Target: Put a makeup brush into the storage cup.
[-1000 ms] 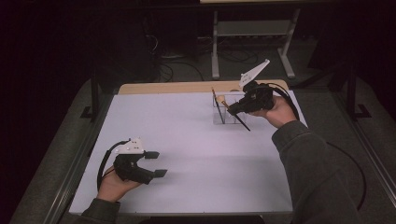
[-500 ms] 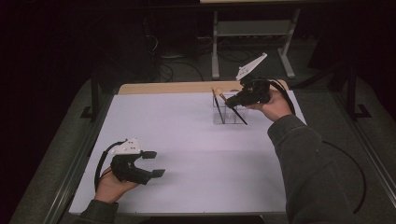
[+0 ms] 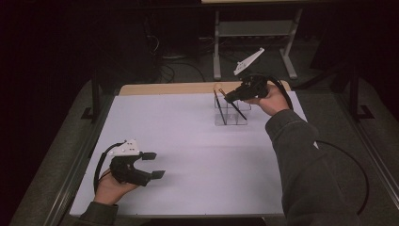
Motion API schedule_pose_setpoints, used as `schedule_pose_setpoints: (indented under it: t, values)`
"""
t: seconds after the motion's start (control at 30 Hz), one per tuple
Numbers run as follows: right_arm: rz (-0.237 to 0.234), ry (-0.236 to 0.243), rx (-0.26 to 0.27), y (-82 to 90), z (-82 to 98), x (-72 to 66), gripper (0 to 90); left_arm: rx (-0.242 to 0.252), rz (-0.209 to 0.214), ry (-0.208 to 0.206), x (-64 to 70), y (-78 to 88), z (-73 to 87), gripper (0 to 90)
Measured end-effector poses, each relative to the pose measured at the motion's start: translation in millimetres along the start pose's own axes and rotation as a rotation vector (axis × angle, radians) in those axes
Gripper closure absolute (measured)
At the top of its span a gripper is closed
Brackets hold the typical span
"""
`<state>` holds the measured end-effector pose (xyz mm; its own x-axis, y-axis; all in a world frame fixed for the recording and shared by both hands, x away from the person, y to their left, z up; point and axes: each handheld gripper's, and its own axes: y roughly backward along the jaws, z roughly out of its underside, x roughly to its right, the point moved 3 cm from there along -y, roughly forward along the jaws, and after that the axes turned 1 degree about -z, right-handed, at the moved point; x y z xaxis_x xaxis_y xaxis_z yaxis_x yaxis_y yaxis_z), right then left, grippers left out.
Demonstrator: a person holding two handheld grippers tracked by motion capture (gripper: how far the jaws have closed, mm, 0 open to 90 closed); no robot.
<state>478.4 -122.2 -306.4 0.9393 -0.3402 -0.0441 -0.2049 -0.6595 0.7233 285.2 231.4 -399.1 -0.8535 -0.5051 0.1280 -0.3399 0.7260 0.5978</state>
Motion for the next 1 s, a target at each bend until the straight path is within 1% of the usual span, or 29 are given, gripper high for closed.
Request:
schedule_pose_setpoints:
  t: [0.03, 0.1, 0.17, 0.2, 0.23, 0.3, 0.33, 0.37, 0.4, 0.47, 0.53, 0.57, 0.63, 0.73, 0.87, 1.0]
  values:
    - [0.001, -0.01, -0.002, -0.1, -0.5, 0.6, 82.8, 0.001, 0.001, 0.002, 0.2, -0.1, -0.1, 24.0]
    - [0.003, -0.004, -0.001, -1.0, -1.3, 3.8, 82.8, 0.004, 0.0, 0.002, 0.2, -0.1, -0.3, 23.8]
    - [0.009, -0.016, -0.003, -1.7, -2.2, 6.0, 82.8, 0.007, 0.0, 0.007, 0.4, 0.1, -0.3, 23.7]
    - [0.011, -0.011, -0.002, -2.2, -2.8, 7.6, 82.8, 0.007, 0.0, 0.005, 0.0, 0.3, -0.2, 23.7]
    - [0.013, -0.018, 0.0, -2.5, -3.5, 8.4, 82.8, 0.006, 0.0, 0.004, -0.3, 0.4, -0.1, 23.7]
    - [0.014, -0.017, 0.005, -2.8, -4.9, 10.3, 82.8, 0.005, 0.001, 0.0, -1.0, 0.5, 0.1, 23.7]
    - [0.013, -0.026, 0.007, -3.0, -5.7, 10.8, 82.8, 0.006, 0.002, 0.002, -1.1, 0.3, 0.2, 23.7]
    - [0.019, -0.013, 0.007, -3.7, -6.1, 12.6, 82.8, 0.005, 0.002, 0.003, -1.0, 0.1, 0.3, 23.7]
    - [0.018, -0.026, 0.005, -4.2, -6.8, 12.6, 82.8, 0.005, 0.002, 0.007, -0.7, -0.2, 0.4, 23.7]
    - [0.021, -0.018, 0.004, -5.7, -7.5, 14.2, 82.8, 0.007, 0.004, 0.01, -0.5, -0.6, 0.4, 23.7]
    - [0.013, -0.028, 0.003, -7.1, -9.2, 14.7, 82.8, 0.004, 0.001, 0.006, -0.9, -0.1, 0.3, 23.7]
    - [0.018, -0.017, 0.004, -8.3, -10.0, 16.0, 82.9, 0.003, 0.001, 0.001, -1.3, 0.2, 0.2, 23.7]
    - [0.017, -0.022, 0.003, -9.5, -12.5, 16.9, 82.8, 0.004, 0.002, 0.002, -1.3, 0.5, 0.2, 23.6]
    - [0.02, -0.013, 0.005, -11.2, -16.9, 19.3, 82.8, 0.005, 0.003, 0.002, -1.4, 0.8, 0.2, 23.6]
    - [0.025, -0.013, 0.008, -12.4, -22.0, 22.0, 82.8, 0.007, 0.002, 0.009, -1.8, 1.2, 0.4, 23.6]
    - [0.03, -0.009, -0.003, -14.6, -25.4, 25.0, 82.8, 0.013, 0.004, 0.011, -2.3, 0.6, 0.7, 23.6]
